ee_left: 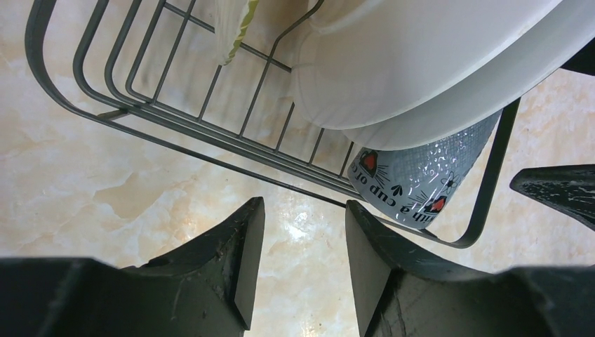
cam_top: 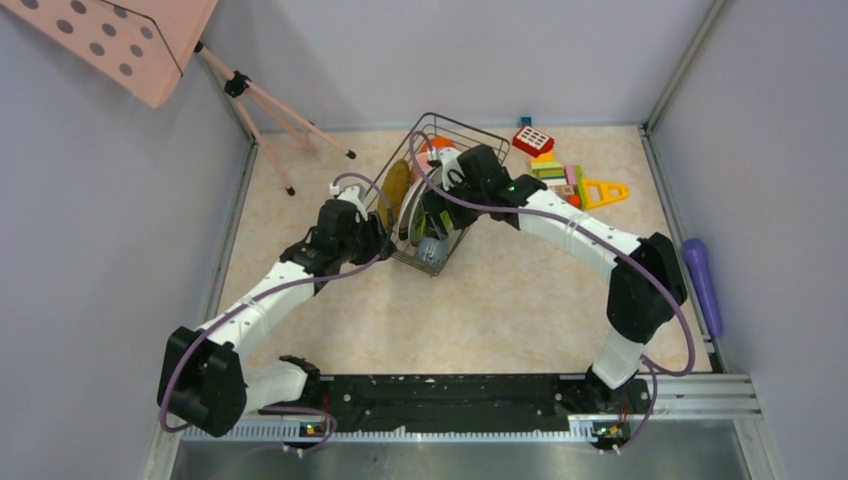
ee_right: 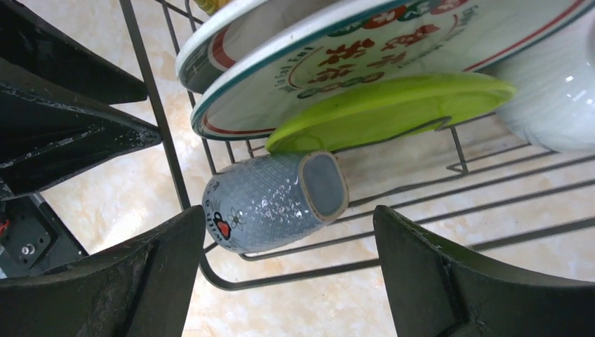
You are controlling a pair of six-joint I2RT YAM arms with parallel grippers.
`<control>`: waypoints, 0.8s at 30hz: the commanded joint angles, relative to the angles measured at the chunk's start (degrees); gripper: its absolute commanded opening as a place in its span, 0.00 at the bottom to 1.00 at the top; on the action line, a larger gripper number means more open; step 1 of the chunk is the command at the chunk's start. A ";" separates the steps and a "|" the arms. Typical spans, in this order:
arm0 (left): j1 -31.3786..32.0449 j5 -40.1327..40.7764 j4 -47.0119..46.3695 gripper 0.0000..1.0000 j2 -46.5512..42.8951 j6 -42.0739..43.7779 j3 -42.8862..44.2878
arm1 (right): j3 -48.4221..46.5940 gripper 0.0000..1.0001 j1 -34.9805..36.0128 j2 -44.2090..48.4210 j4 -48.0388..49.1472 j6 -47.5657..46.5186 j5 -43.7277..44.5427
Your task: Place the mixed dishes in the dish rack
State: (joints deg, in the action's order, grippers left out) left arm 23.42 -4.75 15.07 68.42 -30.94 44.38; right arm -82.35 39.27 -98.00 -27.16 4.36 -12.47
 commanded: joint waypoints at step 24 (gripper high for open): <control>-0.75 -0.14 -0.91 0.51 -0.11 0.70 2.01 | -3.47 0.94 -4.64 -11.28 -0.22 -7.30 -23.23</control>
State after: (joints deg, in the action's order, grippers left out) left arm 22.96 -4.75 15.11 68.40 -30.89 44.38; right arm -86.26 35.09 -109.58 -28.34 -1.93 -30.87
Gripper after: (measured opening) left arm 0.513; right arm 0.971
